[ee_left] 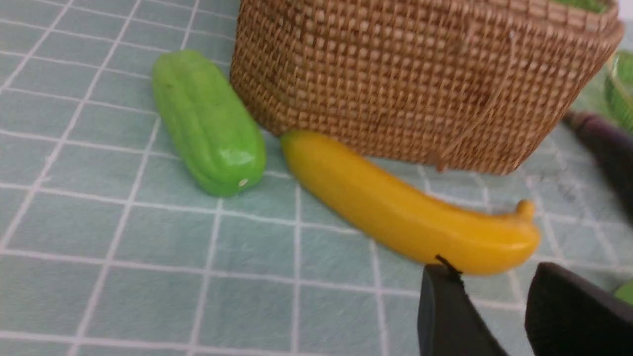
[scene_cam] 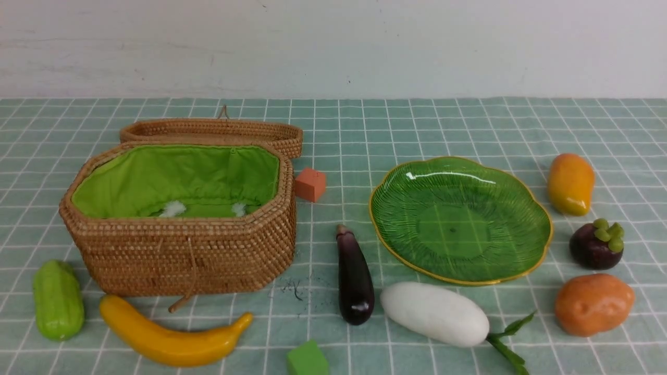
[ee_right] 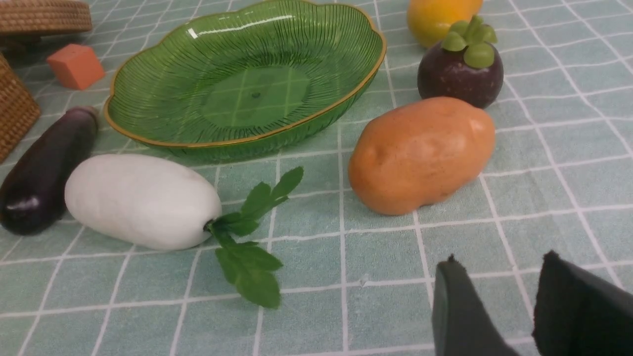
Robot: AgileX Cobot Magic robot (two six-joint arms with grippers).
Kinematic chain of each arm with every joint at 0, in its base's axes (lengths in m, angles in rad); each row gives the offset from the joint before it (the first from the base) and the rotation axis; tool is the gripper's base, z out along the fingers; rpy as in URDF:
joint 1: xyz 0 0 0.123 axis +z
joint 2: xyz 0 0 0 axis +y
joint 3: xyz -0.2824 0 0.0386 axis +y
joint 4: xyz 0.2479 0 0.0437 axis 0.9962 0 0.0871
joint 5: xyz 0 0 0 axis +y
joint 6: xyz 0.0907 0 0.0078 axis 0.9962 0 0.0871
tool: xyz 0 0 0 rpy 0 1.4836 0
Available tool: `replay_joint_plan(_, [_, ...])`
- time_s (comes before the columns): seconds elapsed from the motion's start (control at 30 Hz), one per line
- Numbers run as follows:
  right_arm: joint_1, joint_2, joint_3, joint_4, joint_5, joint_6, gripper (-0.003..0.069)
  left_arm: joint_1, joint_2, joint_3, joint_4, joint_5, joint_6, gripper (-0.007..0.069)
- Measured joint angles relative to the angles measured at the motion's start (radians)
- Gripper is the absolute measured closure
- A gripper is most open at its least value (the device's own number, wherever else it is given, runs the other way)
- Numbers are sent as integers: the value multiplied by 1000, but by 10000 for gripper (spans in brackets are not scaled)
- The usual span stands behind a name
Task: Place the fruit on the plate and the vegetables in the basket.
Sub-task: Take a chayote with your left arm and place it on the basket on the left.
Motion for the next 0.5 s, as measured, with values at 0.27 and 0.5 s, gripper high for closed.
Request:
replay_joint_plan(0.27, [0, 0, 0, 0, 0, 0, 418, 0, 0, 0, -420, -197, -201, 386])
replay_joint_plan(0.5, [0, 0, 0, -19, -1, 0, 418, 0, 21, -51, -454, -220, -161, 515])
